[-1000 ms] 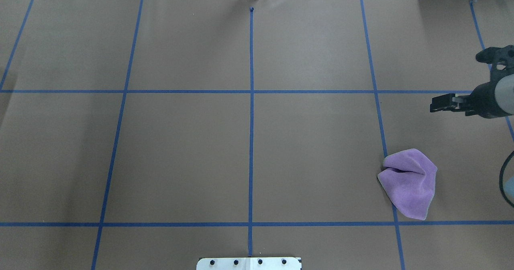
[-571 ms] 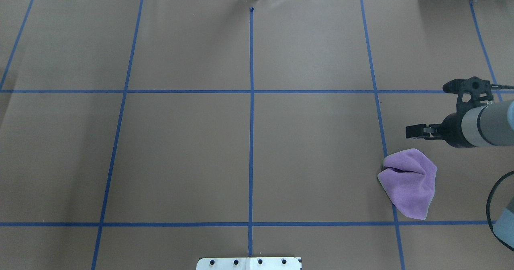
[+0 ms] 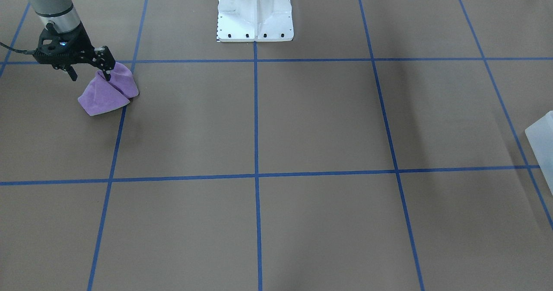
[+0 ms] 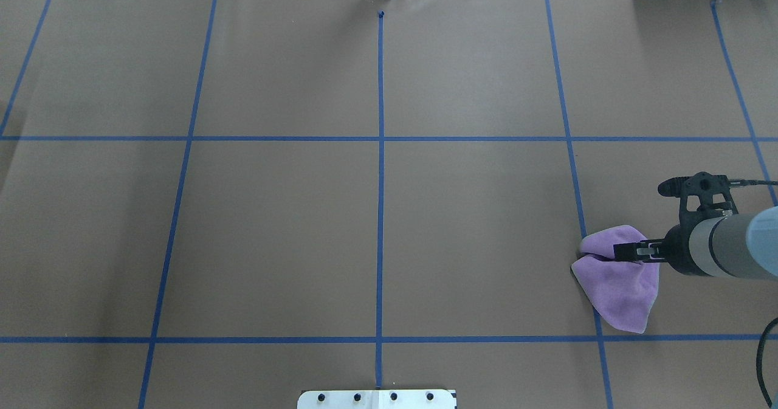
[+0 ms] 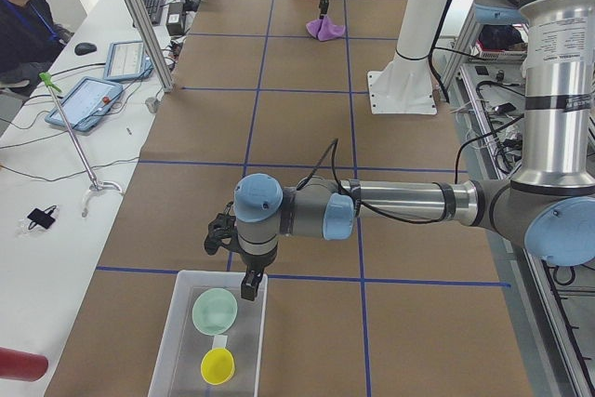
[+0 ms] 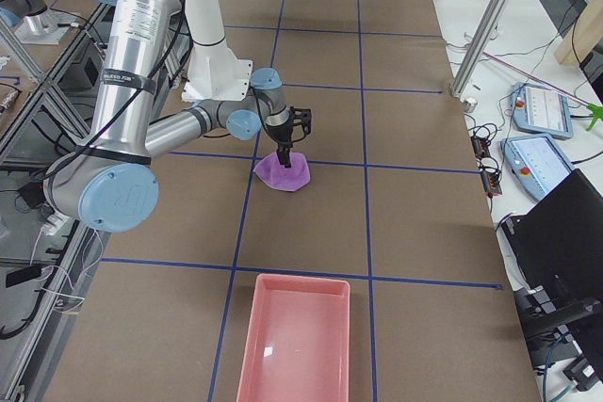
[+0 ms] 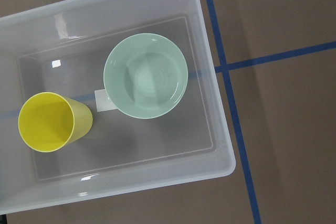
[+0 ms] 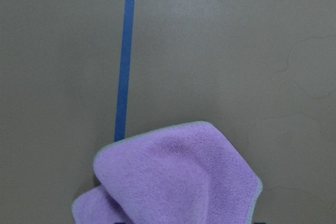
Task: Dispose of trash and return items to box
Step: 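Grasp the purple cloth with the right gripper and lift it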
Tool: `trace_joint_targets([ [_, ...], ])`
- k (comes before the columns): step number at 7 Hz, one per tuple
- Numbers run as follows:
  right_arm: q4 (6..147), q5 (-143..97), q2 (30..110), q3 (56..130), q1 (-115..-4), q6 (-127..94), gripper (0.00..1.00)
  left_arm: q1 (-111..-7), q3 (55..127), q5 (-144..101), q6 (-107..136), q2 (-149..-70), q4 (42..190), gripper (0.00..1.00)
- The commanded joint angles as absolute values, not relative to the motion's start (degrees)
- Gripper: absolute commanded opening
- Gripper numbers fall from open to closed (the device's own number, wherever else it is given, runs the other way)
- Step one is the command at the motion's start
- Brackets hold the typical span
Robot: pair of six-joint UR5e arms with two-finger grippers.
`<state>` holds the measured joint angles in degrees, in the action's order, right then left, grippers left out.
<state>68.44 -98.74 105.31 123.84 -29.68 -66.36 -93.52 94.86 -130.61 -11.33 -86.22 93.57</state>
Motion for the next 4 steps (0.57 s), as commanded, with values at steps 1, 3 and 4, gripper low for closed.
trace_joint_targets([
  [1, 68.47, -97.48, 105.73, 124.80, -26.90, -70.47, 0.17, -93.43, 94.92, -130.61, -11.34, -86.22, 93.60, 0.98],
  [3, 68.47, -96.51, 105.73, 124.89, -26.89, -70.58, 0.00, -93.43, 94.92, -130.52, -11.34, -86.31, 93.60, 0.98],
  [4, 68.55, -96.07, 105.65, 124.98, -26.98, -70.58, 0.00, -93.43, 94.92, -130.52, -11.34, -86.31, 93.60, 0.98],
])
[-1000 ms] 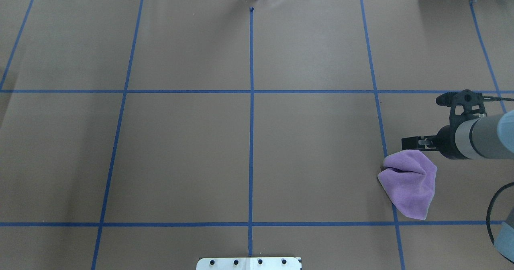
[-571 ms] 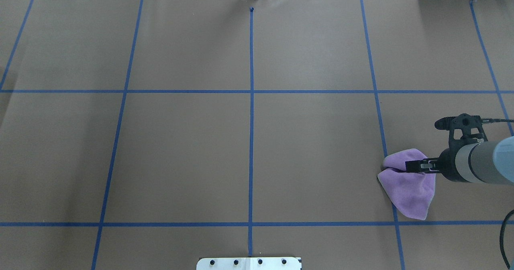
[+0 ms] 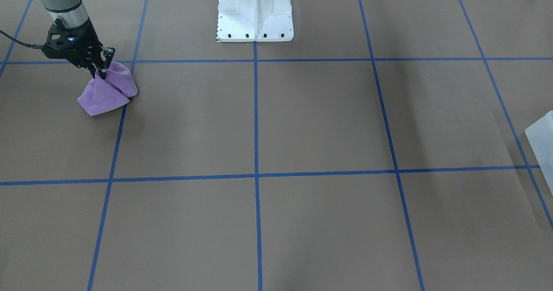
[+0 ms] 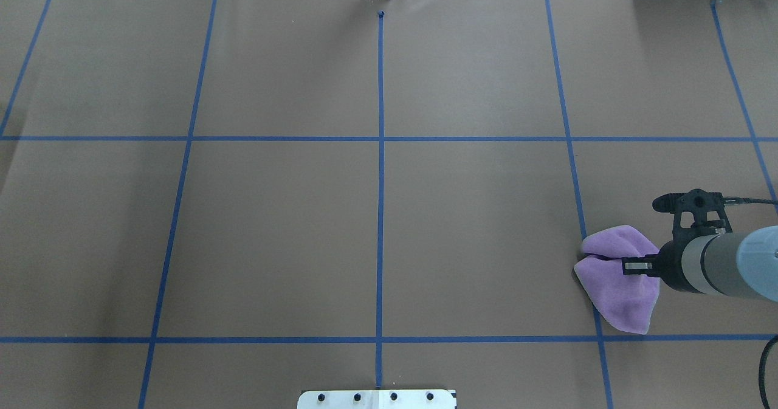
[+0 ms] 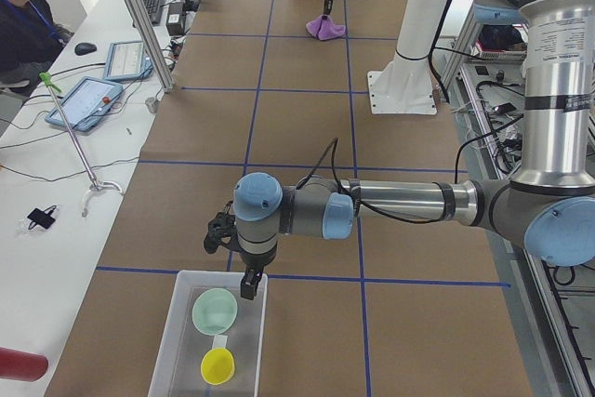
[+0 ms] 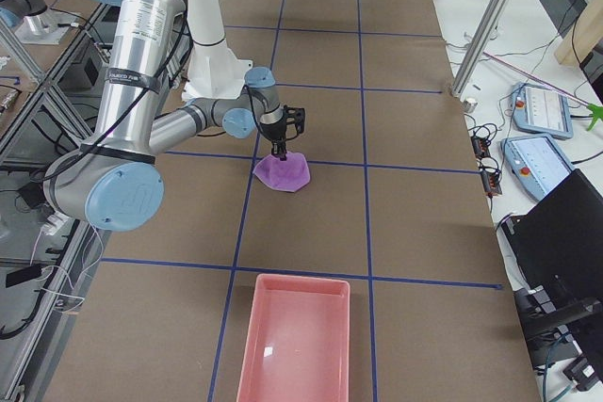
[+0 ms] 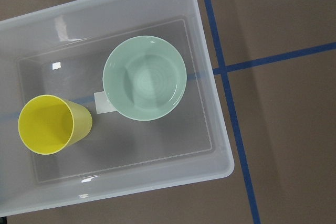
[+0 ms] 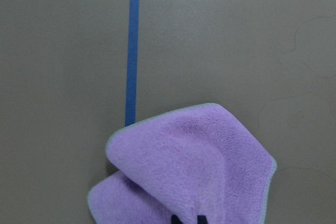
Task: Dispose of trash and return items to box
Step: 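Grasp the purple cloth with the right gripper and lift it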
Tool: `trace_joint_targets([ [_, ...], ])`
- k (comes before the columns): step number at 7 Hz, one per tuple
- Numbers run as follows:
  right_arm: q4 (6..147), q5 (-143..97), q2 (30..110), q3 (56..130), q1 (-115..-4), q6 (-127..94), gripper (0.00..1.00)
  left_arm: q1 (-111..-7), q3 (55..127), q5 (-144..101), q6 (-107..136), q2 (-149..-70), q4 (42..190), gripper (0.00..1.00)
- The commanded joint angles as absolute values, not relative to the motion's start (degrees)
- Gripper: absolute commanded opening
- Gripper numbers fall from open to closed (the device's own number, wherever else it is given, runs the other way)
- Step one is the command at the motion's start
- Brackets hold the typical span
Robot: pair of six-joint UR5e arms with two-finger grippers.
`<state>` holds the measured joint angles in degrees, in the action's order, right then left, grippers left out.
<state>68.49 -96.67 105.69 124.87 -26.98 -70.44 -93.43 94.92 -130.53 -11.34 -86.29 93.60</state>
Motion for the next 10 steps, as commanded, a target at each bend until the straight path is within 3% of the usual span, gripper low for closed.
trace_joint_targets([
  [1, 68.73, -96.06, 105.56, 126.11, -27.16, -70.66, 0.00, -93.43, 94.83, -130.52, -11.34, -86.31, 93.60, 0.98],
  [6, 72.65, -112.02, 105.38, 126.56, -53.72, -56.23, 0.00, -93.43, 94.66, -130.61, -11.60, -85.87, 93.60, 0.98],
  [10, 89.52, -126.16, 104.59, 122.37, -82.97, -11.45, 0.00, -93.43, 94.48, -130.61, -11.69, -85.78, 93.69, 0.98],
])
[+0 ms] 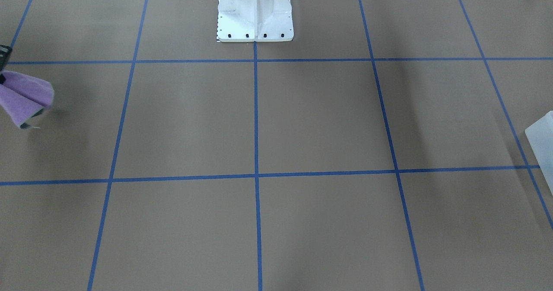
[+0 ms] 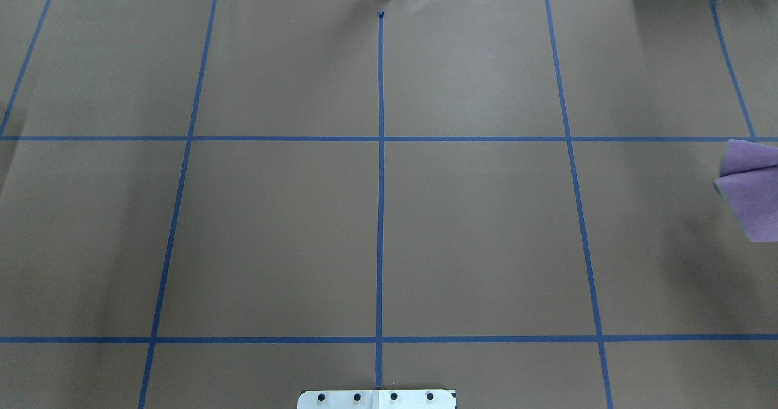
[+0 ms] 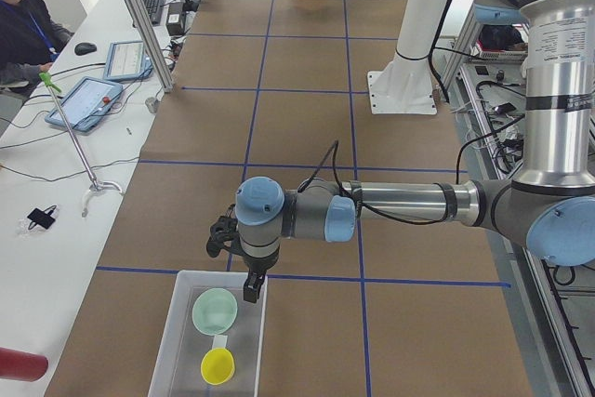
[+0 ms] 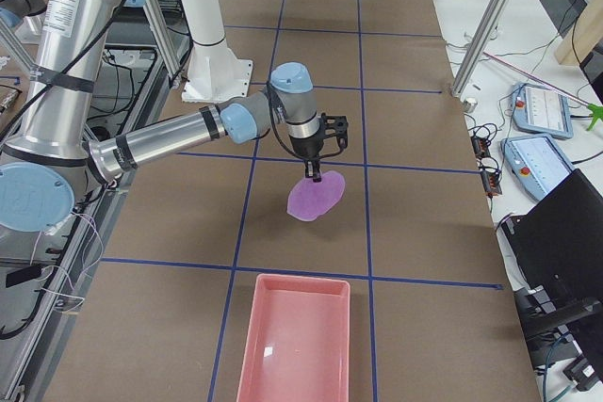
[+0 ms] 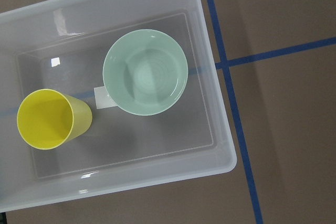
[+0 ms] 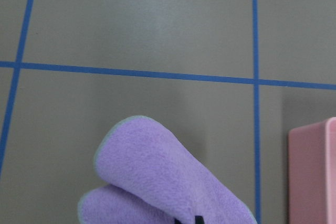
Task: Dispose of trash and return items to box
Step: 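Carry the purple cloth with the right gripper and drop it into the pink bin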
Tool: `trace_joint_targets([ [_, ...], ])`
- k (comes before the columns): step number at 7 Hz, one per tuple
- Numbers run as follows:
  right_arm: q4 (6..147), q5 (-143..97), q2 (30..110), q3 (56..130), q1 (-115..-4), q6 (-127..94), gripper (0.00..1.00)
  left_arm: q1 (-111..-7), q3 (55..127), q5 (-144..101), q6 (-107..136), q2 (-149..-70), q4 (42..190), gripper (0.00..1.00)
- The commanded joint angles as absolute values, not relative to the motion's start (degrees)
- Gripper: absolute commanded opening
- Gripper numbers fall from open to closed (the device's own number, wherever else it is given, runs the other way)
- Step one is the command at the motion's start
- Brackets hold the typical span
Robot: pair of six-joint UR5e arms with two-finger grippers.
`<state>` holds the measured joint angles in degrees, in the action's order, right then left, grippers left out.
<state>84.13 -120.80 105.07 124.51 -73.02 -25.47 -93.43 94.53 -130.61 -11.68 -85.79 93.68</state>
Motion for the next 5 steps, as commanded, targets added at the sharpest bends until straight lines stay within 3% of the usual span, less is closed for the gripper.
trace_joint_targets([
  [1, 93.04, -130.13, 102.59, 118.60, -90.02, -1.42, 0.00, -93.43, 94.48, -130.61, -11.69, -85.78, 93.69, 0.98],
  [5, 96.33, -130.43, 95.27, 94.36, -100.71, 27.55, 0.00, -93.43, 94.48, -130.61, -11.69, -85.78, 93.69, 0.98],
])
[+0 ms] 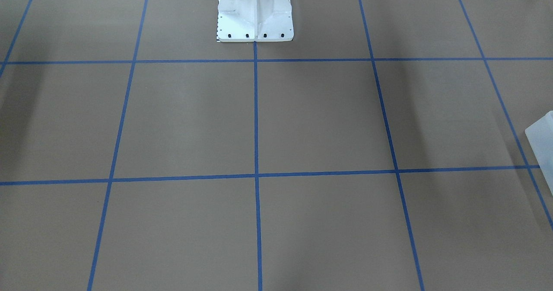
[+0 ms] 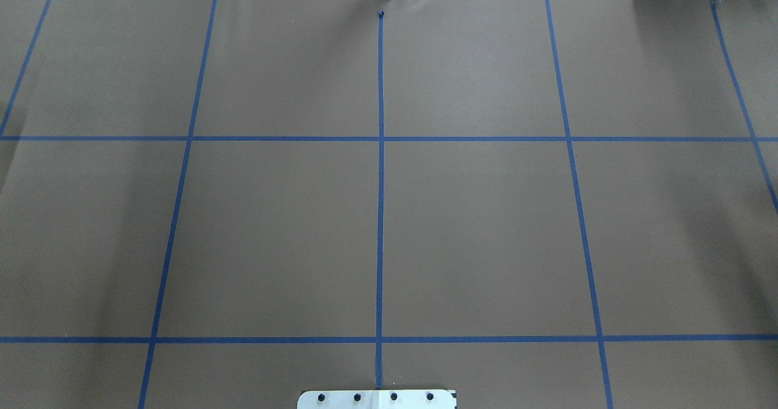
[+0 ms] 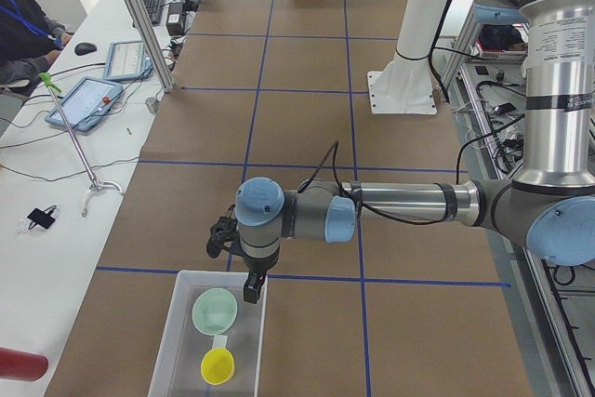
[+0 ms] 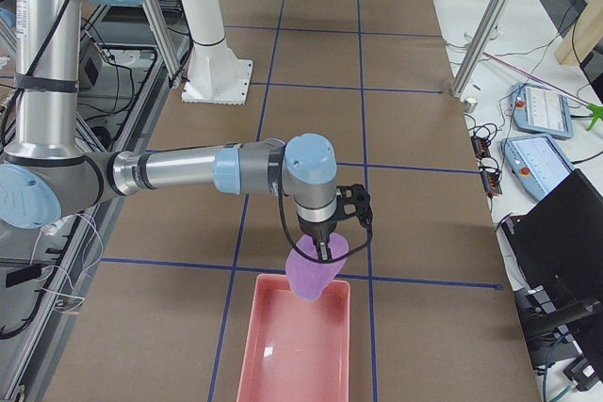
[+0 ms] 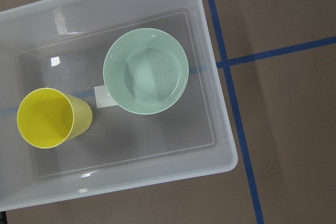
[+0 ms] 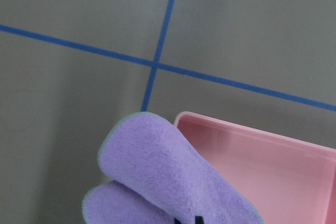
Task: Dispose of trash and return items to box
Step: 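Carry the purple cloth with the right gripper and drop it into the pink bin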
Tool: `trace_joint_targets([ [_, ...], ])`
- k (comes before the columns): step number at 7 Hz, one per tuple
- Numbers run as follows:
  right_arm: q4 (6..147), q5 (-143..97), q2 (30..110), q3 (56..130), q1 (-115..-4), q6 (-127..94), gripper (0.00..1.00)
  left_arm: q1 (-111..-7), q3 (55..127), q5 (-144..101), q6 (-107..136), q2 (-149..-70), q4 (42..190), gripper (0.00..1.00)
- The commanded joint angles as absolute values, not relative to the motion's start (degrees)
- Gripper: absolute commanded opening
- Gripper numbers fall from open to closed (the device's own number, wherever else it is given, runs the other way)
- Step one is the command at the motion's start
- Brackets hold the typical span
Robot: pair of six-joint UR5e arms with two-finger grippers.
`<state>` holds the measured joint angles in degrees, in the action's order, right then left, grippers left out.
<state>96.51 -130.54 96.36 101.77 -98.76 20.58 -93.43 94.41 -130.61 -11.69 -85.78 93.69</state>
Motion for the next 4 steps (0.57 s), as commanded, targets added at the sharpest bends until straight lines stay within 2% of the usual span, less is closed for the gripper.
trace_joint_targets([
  [1, 95.89, -130.08, 97.01, 92.13, -102.20, 31.43, 0.00, -93.34, 94.48, -130.61, -11.69, -85.78, 93.78, 0.98],
  [2, 91.97, -129.82, 101.12, 91.50, -102.22, 31.38, 0.00, -93.34, 94.48, -130.61, -11.78, -85.78, 93.78, 0.98],
  [3, 82.71, -129.90, 104.29, 87.67, -102.22, 30.85, 0.23, -93.34, 94.40, -130.61, -11.78, -85.78, 93.78, 0.98],
  [4, 74.09, -130.25, 104.24, 83.10, -102.22, 30.07, 0.99, -93.34, 94.39, -130.61, -11.78, -85.78, 93.87, 0.98],
])
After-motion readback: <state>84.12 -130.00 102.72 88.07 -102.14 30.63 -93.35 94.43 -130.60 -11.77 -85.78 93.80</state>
